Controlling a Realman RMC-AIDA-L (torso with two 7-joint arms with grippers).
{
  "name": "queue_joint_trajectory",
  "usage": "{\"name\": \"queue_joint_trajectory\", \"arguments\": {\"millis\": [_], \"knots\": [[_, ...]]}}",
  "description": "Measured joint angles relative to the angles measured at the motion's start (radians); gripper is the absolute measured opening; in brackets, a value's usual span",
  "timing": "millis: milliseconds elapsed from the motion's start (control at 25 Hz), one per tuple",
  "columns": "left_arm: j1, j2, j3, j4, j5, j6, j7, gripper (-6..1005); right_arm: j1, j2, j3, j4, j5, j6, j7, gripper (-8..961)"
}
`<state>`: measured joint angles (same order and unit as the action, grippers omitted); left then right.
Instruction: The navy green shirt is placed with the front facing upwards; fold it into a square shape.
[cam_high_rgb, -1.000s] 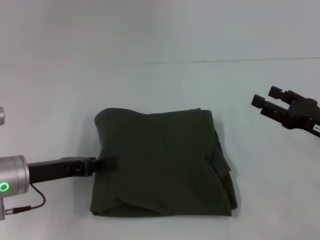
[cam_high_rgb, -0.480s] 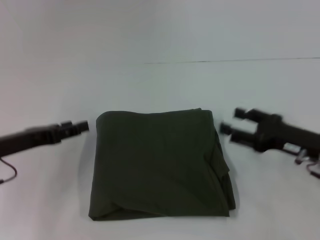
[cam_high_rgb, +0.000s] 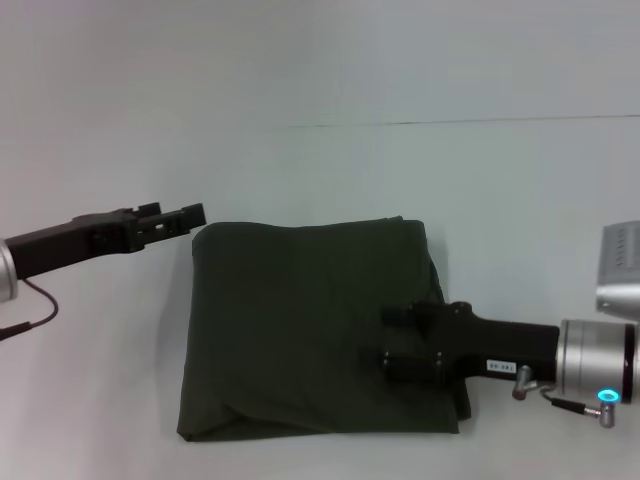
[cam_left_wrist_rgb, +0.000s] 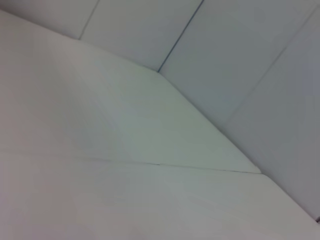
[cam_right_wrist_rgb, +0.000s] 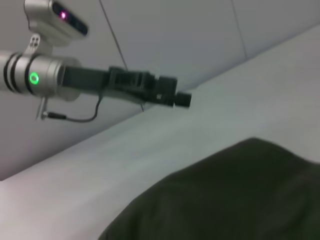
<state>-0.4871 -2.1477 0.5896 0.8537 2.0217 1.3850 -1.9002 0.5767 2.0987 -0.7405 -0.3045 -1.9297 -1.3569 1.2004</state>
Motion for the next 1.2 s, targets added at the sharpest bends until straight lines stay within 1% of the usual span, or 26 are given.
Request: {"name": "queue_joint_trajectory", "arguments": {"millis": [240, 440, 560, 640, 760, 880, 1000, 1080, 1200], "knots": [[-0.012, -0.005, 0.000, -0.001, 0.000, -0.003, 0.005, 915, -0.014, -0.004, 0.000, 0.023, 0.003, 0.077, 0.036, 794], [-0.011, -0.010, -0.001, -0.001, -0.011, -0.002, 0.019, 916, -0.031, -0.007, 0.007, 0.014, 0.004, 0.115, 0.064, 795], [-0.008, -0.013, -0.001, -0.002, -0.013, -0.001, 0.029, 915, -0.037, -0.009, 0.030, 0.012, 0.005, 0.112, 0.064, 795], [-0.006, -0.013, -0.002, -0.002, -0.017, 0.003, 0.037, 915, -0.046, -0.010, 0.065, -0.002, 0.006, 0.075, 0.054, 796], [-0.006, -0.013, -0.002, -0.002, -0.046, 0.018, 0.071, 914, -0.075, -0.010, 0.159, -0.060, 0.026, -0.082, -0.011, 796], [-0.007, -0.007, -0.002, -0.002, -0.098, 0.054, 0.141, 913, -0.100, -0.011, 0.219, -0.098, 0.088, -0.207, -0.084, 796], [-0.014, 0.004, -0.002, -0.006, -0.136, 0.120, 0.238, 912, -0.114, -0.013, 0.232, -0.153, 0.119, -0.254, -0.098, 797], [-0.028, 0.018, 0.000, -0.022, -0.150, 0.189, 0.325, 911, -0.116, -0.013, 0.223, -0.186, 0.118, -0.269, -0.098, 797], [-0.051, 0.043, 0.001, -0.059, -0.147, 0.279, 0.444, 910, -0.115, -0.012, 0.169, -0.222, 0.112, -0.299, -0.099, 798]]}}
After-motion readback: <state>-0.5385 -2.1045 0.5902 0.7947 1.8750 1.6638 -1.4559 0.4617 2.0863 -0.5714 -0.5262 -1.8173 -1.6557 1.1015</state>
